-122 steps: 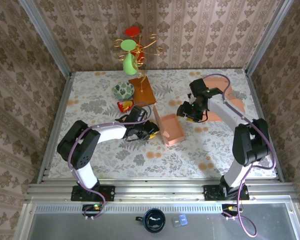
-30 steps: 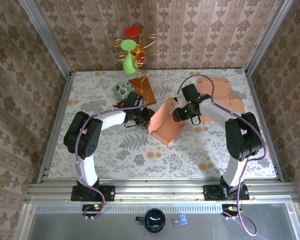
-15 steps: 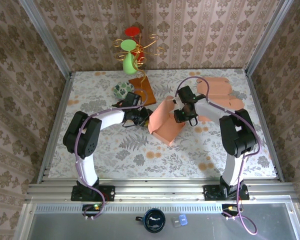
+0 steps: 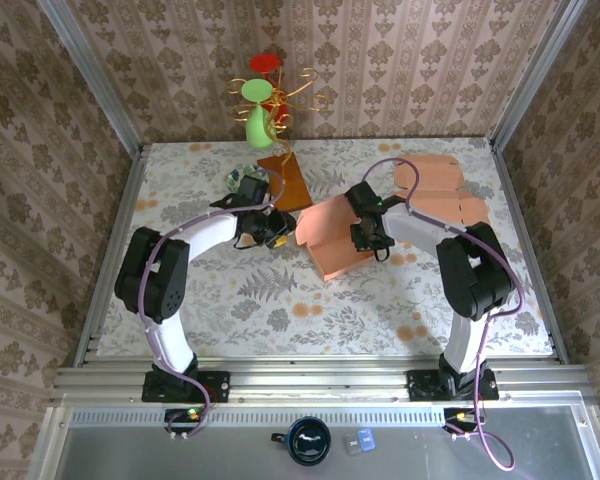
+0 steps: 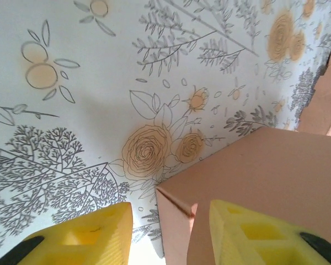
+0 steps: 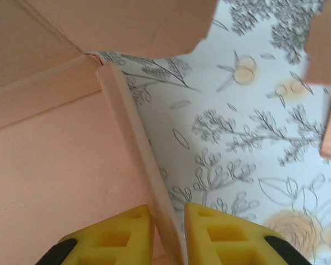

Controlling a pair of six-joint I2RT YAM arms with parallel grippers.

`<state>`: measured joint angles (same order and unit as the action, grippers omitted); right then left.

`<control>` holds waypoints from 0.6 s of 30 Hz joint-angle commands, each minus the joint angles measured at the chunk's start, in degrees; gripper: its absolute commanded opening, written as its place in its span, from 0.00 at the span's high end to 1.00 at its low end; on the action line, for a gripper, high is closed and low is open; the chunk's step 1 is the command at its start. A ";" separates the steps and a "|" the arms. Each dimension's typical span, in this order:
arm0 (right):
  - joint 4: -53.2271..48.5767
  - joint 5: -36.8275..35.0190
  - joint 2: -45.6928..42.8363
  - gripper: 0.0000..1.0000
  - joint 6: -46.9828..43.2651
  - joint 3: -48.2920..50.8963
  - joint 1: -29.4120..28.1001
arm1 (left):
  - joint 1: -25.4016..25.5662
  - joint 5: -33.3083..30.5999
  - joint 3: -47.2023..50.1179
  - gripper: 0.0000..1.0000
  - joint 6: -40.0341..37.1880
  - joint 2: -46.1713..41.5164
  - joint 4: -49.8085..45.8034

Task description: Fold the paper box

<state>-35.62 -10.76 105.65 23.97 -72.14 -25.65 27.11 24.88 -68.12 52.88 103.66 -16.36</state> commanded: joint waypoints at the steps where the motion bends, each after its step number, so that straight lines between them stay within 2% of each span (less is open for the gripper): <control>1: -5.43 -2.31 -2.15 0.75 12.97 0.52 -1.32 | -0.58 -2.74 -2.90 0.57 -5.65 -2.91 -6.12; 6: -7.57 0.14 -3.53 0.69 21.53 0.93 -3.09 | -0.57 -3.94 -4.87 0.57 -11.69 -3.92 -10.68; 11: -7.93 5.46 -5.89 0.55 24.34 0.60 -3.19 | -0.57 -5.29 -6.01 0.58 -17.03 -5.21 -14.30; 15: -8.06 6.06 -10.22 0.52 22.37 1.69 -2.93 | -0.59 -7.56 -7.09 0.58 -21.54 -6.89 -18.11; 18: -8.69 5.83 -14.51 0.53 16.37 2.22 -1.68 | -2.76 -7.46 -7.53 0.57 -24.93 -8.53 -19.99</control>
<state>-42.15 -5.43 95.48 43.83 -70.67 -28.36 25.93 18.98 -73.25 33.74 98.59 -32.10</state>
